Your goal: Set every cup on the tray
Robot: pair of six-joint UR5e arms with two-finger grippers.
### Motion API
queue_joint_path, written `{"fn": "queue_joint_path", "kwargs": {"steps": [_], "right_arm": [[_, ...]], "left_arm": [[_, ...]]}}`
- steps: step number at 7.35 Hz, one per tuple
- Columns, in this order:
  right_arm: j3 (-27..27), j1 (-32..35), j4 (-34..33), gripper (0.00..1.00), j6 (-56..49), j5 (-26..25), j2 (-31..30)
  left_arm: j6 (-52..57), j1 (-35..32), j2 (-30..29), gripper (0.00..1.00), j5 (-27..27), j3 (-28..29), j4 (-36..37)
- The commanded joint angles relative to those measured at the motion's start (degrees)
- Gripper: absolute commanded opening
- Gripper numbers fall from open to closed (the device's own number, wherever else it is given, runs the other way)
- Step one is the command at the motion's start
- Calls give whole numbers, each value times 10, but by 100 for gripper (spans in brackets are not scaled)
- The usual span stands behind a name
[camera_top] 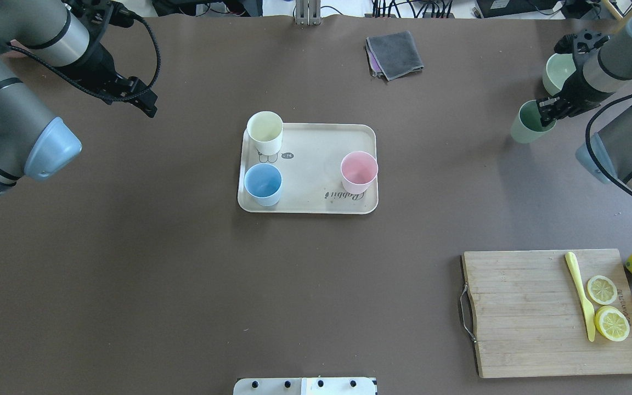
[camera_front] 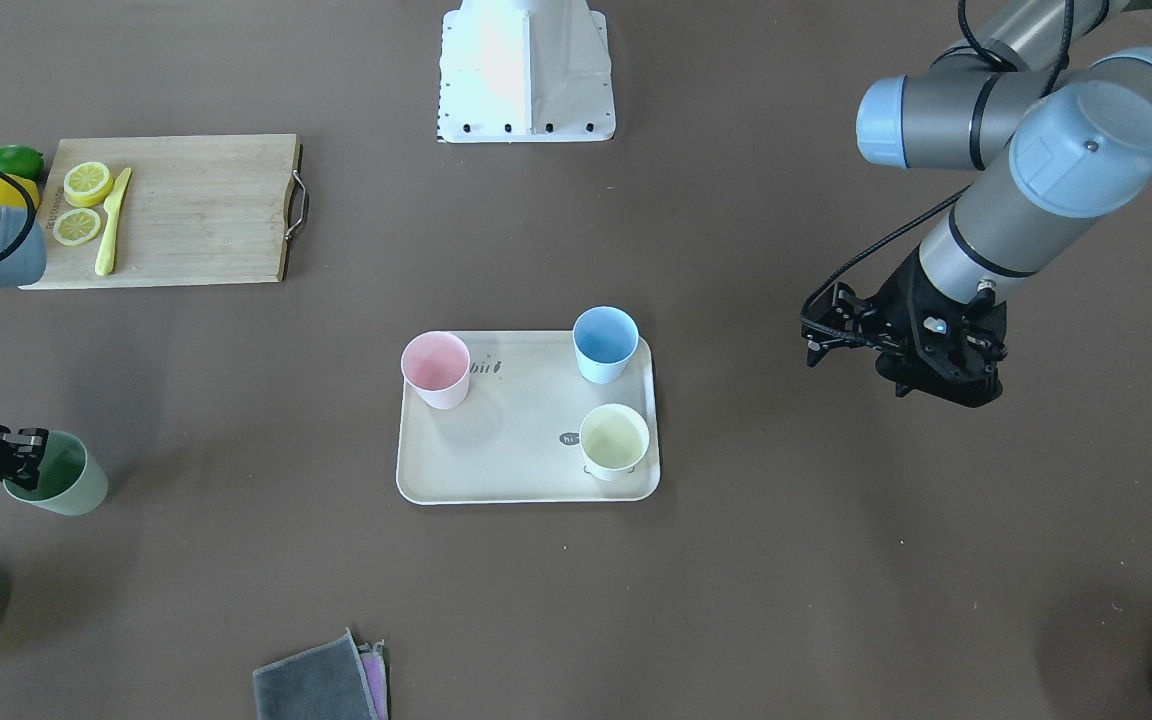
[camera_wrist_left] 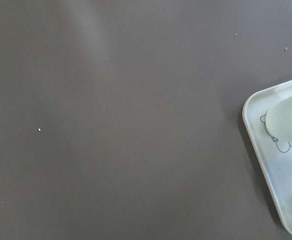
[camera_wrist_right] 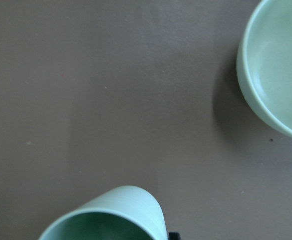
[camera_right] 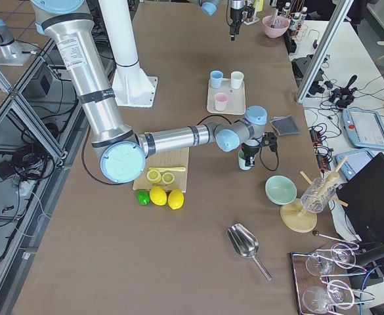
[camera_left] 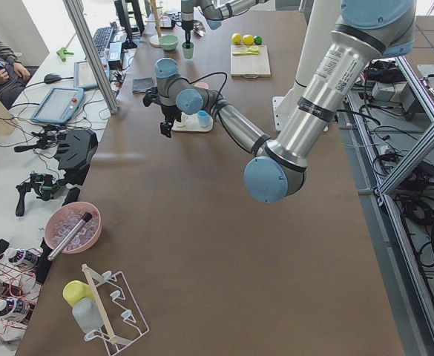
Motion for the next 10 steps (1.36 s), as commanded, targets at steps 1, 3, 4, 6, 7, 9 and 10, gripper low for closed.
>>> {"fn": "queue_joint_path", "kwargs": {"steps": [1,3,4,6,7,9,10], "right_arm": [[25,-35,-6,0,115,0,40],[23,-113,-7,0,272,-39,108],[18,-158,-8,0,366,-85,142],[14,-201,-67,0,446,-121,205],[14,-214,-103,0,454,-128,225],[14,-217,-101,99,449,-138,223],[14,-212,-100,100,437,-152,222]], "left_arm": [[0,1,0,99,0,1,0],[0,4,2,99,0,0,0],[0,4,2,99,0,1,0],[0,5,2,99,0,1,0],[0,5,2,99,0,1,0],[-17,9,2,99,0,-1,-1],[-25,12,1,99,0,-2,-2]]}}
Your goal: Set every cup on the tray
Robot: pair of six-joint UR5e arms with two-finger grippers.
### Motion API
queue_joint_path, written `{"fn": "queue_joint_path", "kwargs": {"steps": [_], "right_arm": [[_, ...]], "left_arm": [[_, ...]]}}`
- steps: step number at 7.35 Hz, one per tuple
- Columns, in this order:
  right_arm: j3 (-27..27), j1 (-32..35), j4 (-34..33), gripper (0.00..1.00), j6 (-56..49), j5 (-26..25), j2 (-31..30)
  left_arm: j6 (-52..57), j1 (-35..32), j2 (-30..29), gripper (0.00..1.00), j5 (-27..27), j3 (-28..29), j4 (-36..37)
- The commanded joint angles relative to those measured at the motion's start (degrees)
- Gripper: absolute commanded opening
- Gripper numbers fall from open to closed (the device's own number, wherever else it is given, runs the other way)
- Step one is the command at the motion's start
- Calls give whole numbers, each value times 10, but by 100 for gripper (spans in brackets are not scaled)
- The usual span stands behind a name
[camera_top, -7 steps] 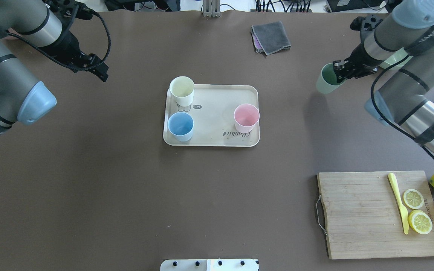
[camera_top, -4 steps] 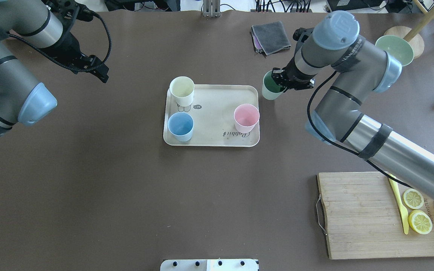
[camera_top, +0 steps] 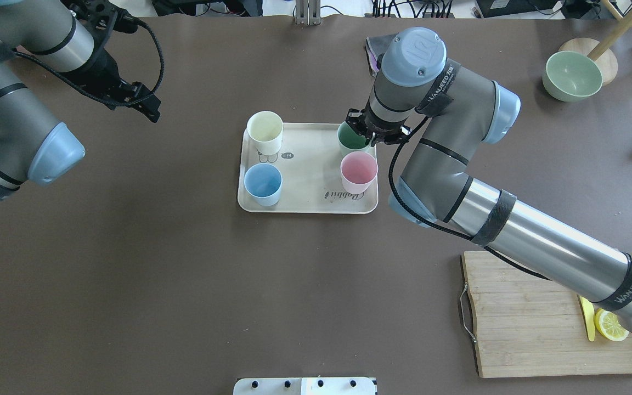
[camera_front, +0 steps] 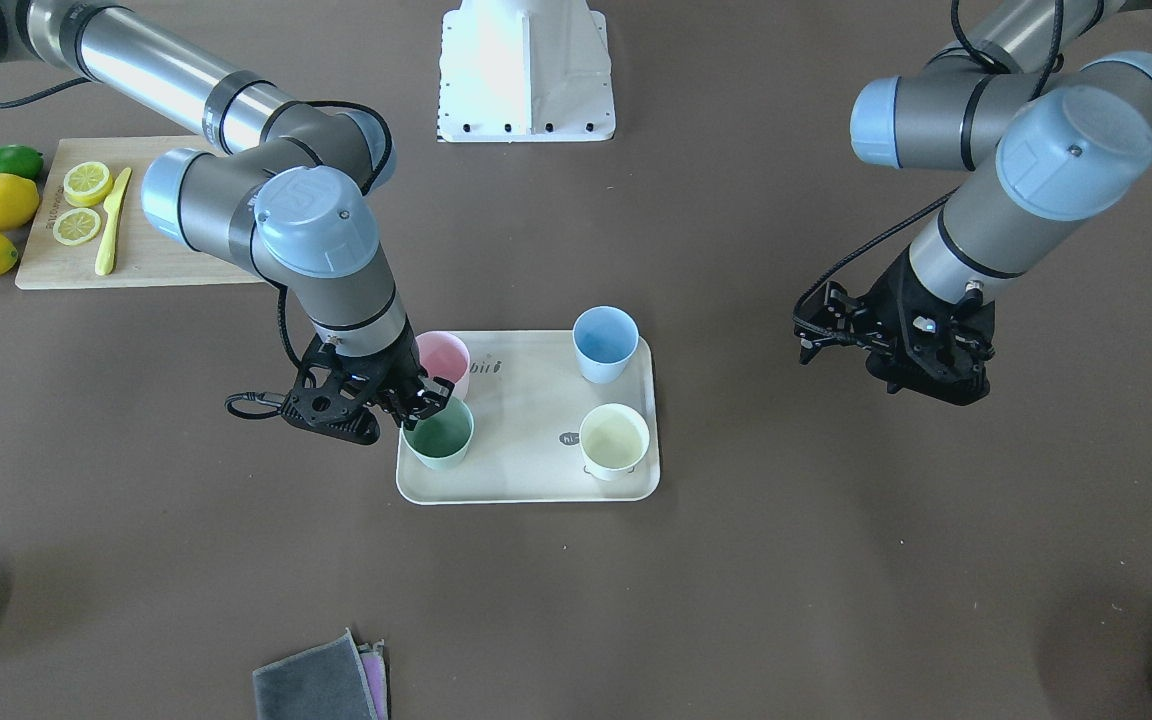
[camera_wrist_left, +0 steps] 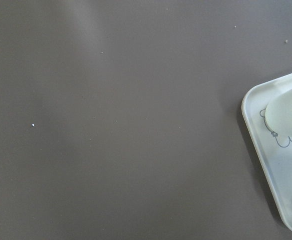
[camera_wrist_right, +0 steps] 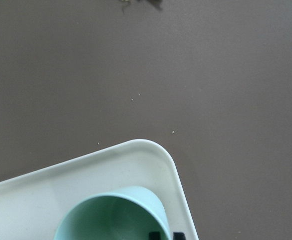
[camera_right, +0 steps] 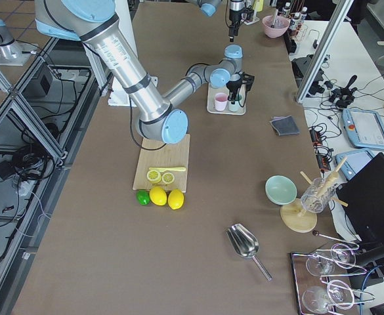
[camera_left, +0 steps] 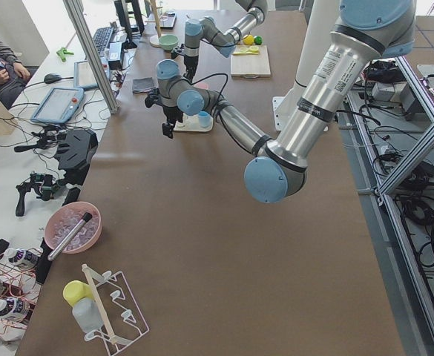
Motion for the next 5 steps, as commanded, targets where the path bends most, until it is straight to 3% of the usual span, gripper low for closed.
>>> {"fn": "queue_joint_path", "kwargs": {"steps": [1,2,3,4,5], "right_arm": [[0,22,-1,100,-29,-8,1],[1,40,-5,100,-49,1,1],[0,78,-21,100,-116,51,-7],[11,111,-74,100,-217,78,-21],[41,153,-98,100,-301,89,-68]], "left_arm": [[-11,3,0,99,1,-1,-1],[-11,3,0,99,1,1,-1],[-12,3,1,99,3,2,1],[-15,1,2,99,7,1,3],[-15,-7,8,99,7,0,6]]}}
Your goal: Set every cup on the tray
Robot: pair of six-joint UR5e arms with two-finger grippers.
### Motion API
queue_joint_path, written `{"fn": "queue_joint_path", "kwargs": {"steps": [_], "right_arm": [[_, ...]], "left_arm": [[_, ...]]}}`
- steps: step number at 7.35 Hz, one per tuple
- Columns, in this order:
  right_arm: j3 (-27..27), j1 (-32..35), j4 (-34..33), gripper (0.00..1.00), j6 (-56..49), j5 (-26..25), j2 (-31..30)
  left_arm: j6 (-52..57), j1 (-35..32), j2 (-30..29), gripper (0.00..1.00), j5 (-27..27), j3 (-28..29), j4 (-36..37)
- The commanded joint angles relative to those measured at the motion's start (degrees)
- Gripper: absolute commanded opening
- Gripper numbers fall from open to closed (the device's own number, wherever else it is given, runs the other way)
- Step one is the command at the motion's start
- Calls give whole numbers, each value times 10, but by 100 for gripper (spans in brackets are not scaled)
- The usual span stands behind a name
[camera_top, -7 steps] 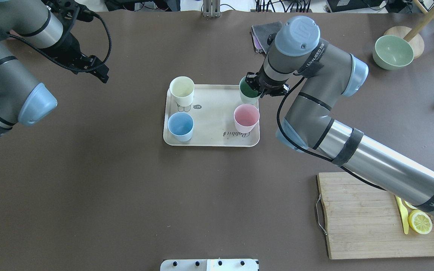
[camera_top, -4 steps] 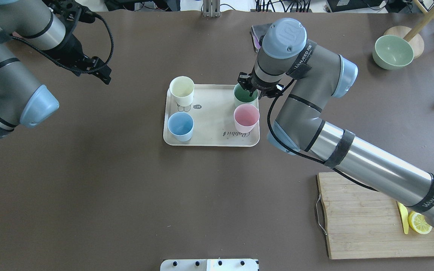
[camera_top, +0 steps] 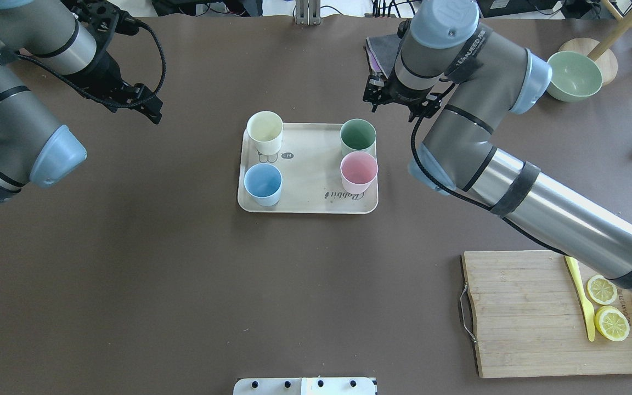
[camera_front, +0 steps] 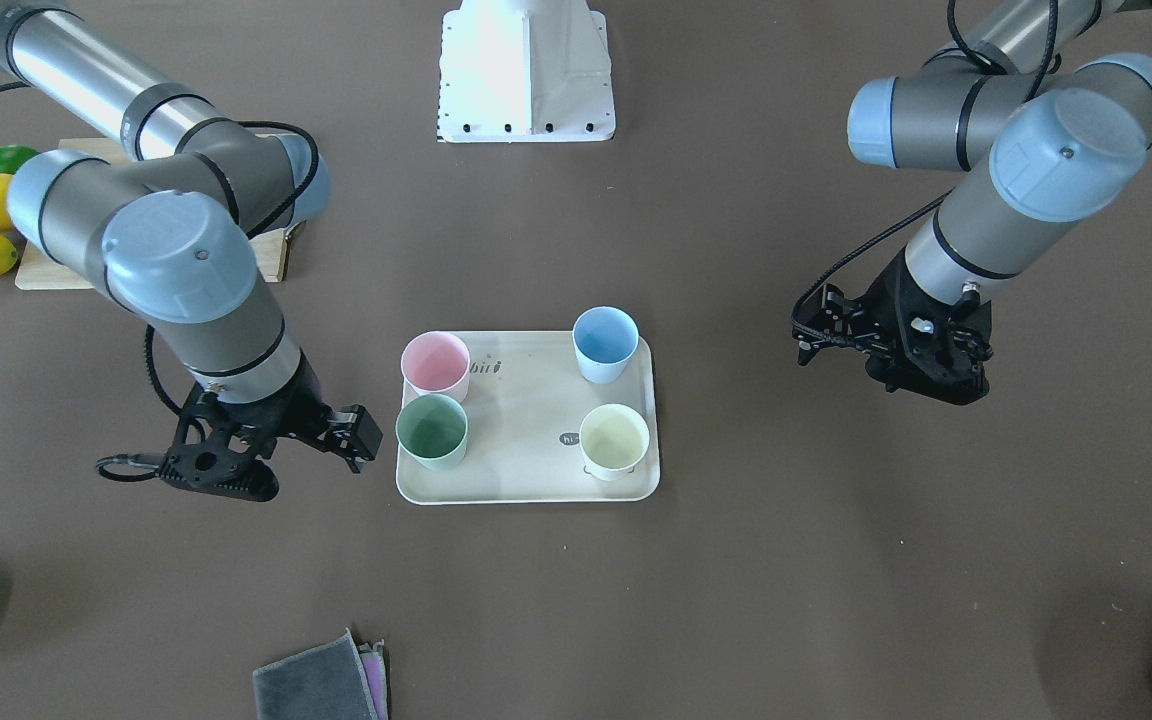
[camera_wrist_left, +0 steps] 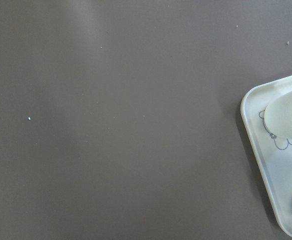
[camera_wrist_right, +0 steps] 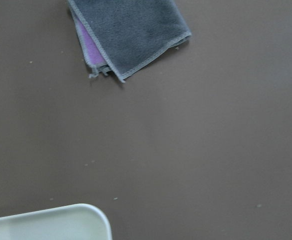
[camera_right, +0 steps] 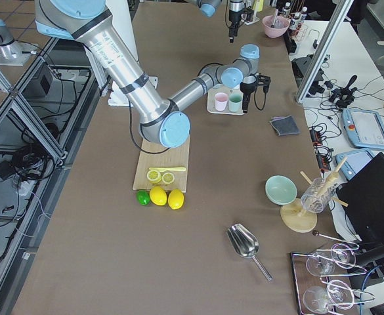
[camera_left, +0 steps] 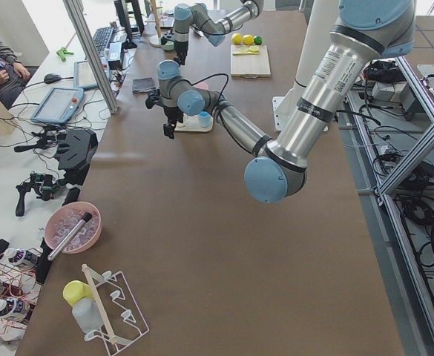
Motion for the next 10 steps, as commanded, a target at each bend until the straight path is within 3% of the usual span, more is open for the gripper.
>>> {"fn": "queue_joint_path", "kwargs": {"steps": [1,3,5,7,10], "right_arm": [[72,112,-40,100,-223,59,-124],[117,237,-45,100,-431,123,-256],[146,319,-45,100,-605,137,-388],[162,355,-35,100,-616,177,-501],[163,369,-36,100,-616,167,-529]], "left_arm": [[5,-12,16,99,2,-3,1],[7,-25,16,99,1,-3,4],[9,-37,20,99,-2,-3,3],[9,-37,20,99,-4,-3,5],[8,-45,78,99,-7,-15,-3]]}}
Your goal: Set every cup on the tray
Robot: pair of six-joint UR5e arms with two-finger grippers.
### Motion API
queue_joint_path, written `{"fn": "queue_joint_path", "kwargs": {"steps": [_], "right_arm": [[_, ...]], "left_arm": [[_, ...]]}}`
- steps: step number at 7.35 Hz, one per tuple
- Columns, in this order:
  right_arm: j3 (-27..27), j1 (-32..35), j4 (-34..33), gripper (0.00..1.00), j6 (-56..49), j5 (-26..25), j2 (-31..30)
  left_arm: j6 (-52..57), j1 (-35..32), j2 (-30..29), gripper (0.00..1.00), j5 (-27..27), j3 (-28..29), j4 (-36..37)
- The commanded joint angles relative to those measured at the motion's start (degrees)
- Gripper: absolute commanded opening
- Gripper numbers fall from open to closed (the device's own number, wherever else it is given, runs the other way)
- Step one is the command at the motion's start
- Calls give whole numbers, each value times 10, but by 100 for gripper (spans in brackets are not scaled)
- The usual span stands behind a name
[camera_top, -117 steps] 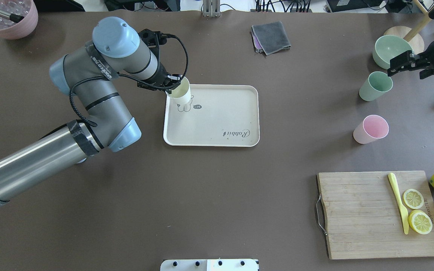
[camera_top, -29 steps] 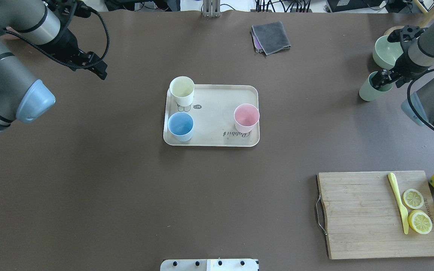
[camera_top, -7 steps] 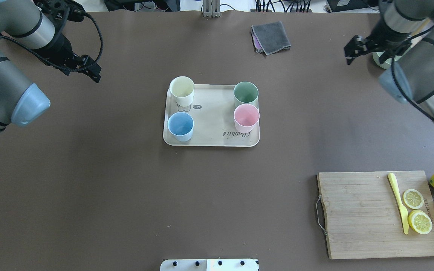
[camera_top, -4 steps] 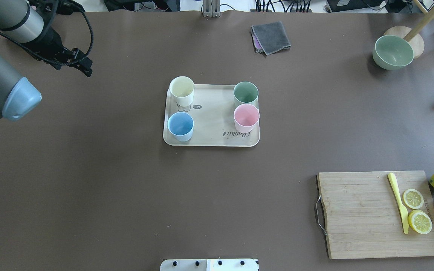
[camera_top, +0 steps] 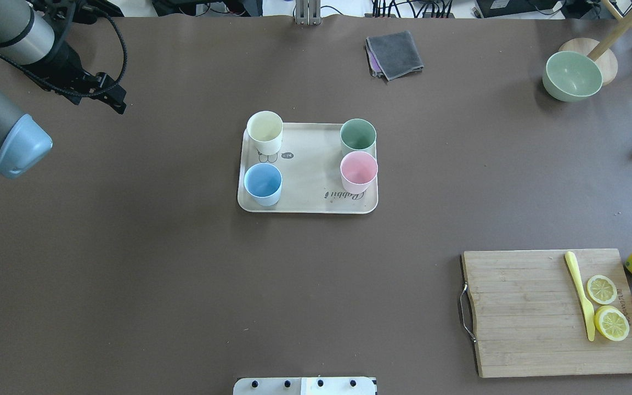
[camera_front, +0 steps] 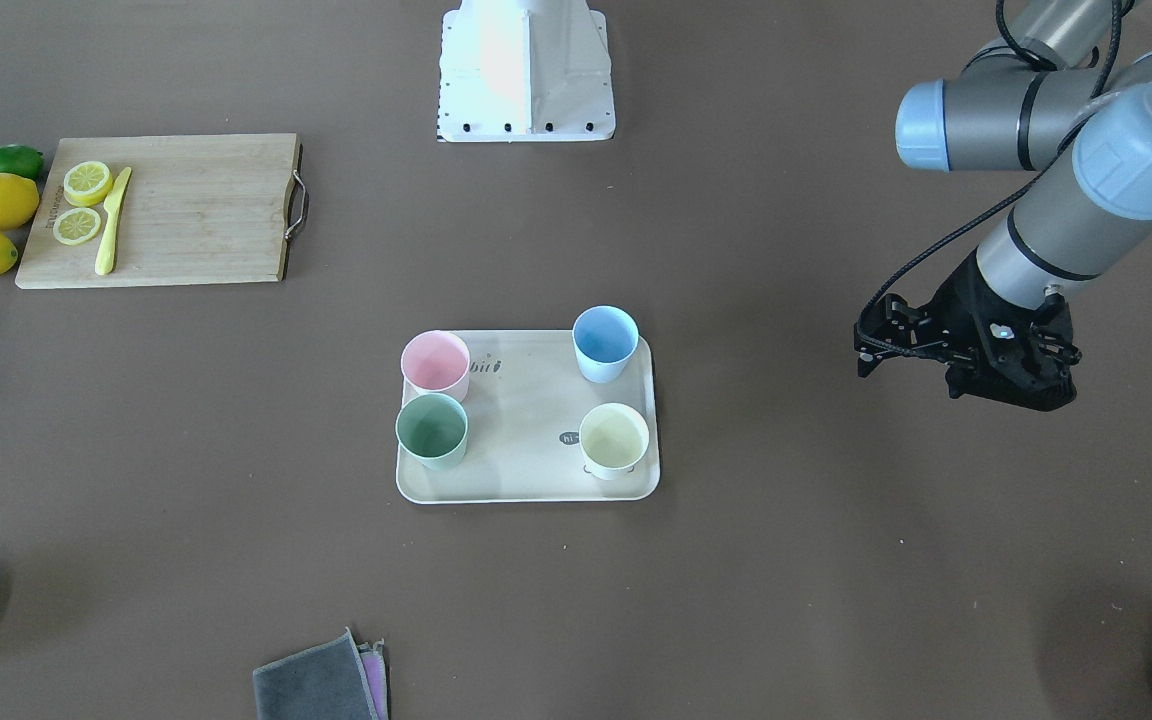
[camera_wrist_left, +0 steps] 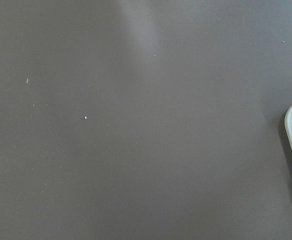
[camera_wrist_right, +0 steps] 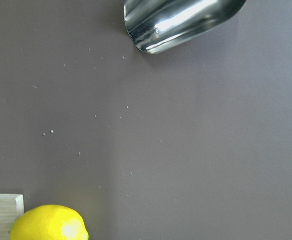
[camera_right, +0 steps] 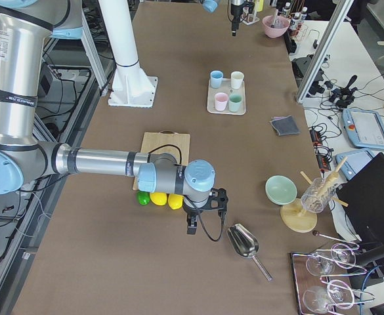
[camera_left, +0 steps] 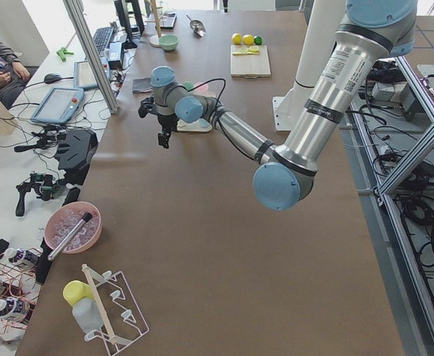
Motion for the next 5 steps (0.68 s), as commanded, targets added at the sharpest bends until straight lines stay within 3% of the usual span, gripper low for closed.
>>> {"fn": "queue_joint_path", "kwargs": {"steps": [1,2,4,5], "right_arm": [[0,4,2,100,-2,-3,-5],[1,4,2,100,-2,5,-4],[1,4,2,100,-2,5,1],[1,4,2,100,-2,3,1]], "left_arm": [[0,-31,62,99,-9,-19,-31],[44,-69,94,99,-18,-20,-32],[271,-190,156,99,-51,-3,4],[319,-233,175,99,-50,1,30]]}}
